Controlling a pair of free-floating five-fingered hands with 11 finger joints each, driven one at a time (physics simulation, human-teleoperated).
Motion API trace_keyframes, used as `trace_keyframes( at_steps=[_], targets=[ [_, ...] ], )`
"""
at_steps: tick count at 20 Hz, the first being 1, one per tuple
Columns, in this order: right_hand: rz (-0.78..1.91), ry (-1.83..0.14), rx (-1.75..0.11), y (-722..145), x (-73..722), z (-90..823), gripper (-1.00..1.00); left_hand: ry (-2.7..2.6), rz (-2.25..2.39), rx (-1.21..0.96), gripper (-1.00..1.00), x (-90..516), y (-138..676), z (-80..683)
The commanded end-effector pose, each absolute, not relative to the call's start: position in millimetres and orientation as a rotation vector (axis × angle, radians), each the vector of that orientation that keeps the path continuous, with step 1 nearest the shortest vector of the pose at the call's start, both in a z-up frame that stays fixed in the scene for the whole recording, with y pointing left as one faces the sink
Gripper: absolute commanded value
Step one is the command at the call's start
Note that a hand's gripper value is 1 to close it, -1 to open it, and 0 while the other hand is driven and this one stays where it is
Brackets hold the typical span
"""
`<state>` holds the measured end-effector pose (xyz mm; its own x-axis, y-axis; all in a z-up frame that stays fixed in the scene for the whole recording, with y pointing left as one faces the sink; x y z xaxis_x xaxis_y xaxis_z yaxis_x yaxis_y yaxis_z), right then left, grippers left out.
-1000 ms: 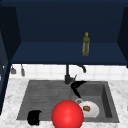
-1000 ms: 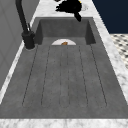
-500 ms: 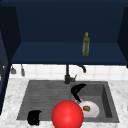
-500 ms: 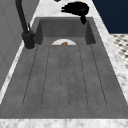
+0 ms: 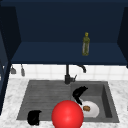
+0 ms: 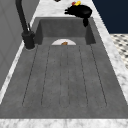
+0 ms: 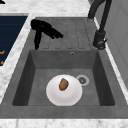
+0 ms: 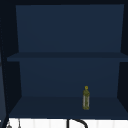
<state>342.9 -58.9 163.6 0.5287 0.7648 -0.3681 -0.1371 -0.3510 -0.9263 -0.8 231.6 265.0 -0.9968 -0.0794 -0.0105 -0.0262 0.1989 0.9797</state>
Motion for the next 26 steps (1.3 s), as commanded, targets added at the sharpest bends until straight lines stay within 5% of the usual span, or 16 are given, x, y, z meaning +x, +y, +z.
trace_keyframes(
  at_steps=[1,17,26],
  targets=[
    [0.946,-0.673,-1.653,-66.6,342.6,157.9,-1.0,-2.399,-1.959,0.106,0.0,-0.8,231.6,265.0],
    [0.786,-0.892,-1.66,-73.8,347.8,138.3,-1.0,-2.399,-1.959,0.106,0.0,-0.8,231.6,265.0],
    [0.84,-0.846,-1.68,-74.3,334.6,136.0,-1.0,-2.399,-1.959,0.106,0.0,-0.8,231.6,265.0]
  ],
)
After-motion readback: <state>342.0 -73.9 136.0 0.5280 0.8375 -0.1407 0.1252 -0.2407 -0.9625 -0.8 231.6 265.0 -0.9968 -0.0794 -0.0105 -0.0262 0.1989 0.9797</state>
